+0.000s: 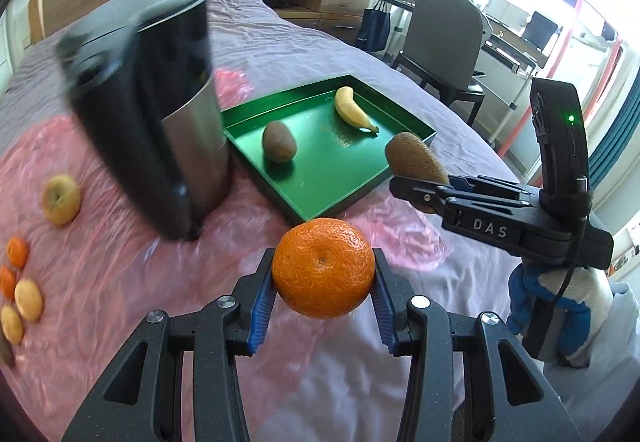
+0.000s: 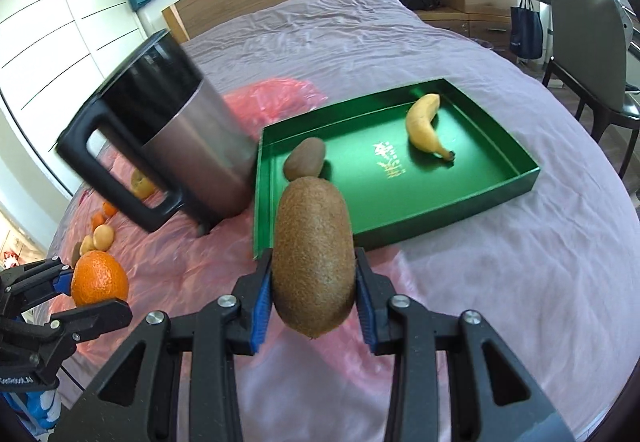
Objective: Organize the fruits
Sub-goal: 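Carry the tangerine in the left gripper to the green tray while the right gripper carries the kiwi, then lower the tangerine into the tray and open the left gripper while the right gripper releases the kiwi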
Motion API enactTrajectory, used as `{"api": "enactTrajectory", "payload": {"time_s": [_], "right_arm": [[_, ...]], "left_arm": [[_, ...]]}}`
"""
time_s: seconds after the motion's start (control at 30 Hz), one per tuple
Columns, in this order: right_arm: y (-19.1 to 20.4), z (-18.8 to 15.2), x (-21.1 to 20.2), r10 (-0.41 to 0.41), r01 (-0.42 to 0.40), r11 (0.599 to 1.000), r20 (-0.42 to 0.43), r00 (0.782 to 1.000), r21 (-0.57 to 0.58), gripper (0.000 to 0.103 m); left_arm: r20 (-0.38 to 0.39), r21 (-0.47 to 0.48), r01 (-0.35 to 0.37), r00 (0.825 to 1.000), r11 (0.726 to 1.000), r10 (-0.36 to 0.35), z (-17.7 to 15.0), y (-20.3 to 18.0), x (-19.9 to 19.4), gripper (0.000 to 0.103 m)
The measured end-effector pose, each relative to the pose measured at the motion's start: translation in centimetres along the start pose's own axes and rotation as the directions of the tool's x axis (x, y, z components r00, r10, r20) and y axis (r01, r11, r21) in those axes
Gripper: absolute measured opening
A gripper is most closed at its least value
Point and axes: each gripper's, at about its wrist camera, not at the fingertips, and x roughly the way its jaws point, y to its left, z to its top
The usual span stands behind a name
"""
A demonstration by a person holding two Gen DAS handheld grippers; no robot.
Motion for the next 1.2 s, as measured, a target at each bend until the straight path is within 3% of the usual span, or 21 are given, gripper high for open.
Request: {"api": "enactTrajectory", "payload": {"time_s": [0.23,0.5,0.83,1.2], "right_arm": [[-3.1,3.3,3.4,-0.031,0.031,0.999,0.007,0.999,0.010,0.000],[-5.7,5.9,6.6,-0.063,0.062,0.998,0.020,0.998,0.029,0.000],[-7.7,6.1,10.0,-0.122,0.122,0.992,0.001,0.992,0.018,0.000],[-8.5,5.3,11.2,-0.163,0.163,0.987,-0.009,0.987,-0.002,0.000]], "left_arm": [[-0.018,0.029,-0.021,1.000,0.999,0.021,4.3,-1.4,5.4,0.039],[-0.052,0.026,-0.052,0.997,0.998,0.053,6.5,-1.1,10.3,0.039],[-0.107,0.016,-0.092,0.990,0.996,0.093,6.2,-0.1,14.4,0.039],[-0.143,0.034,-0.096,0.985,0.995,0.100,5.3,-0.1,16.2,0.039]]}}
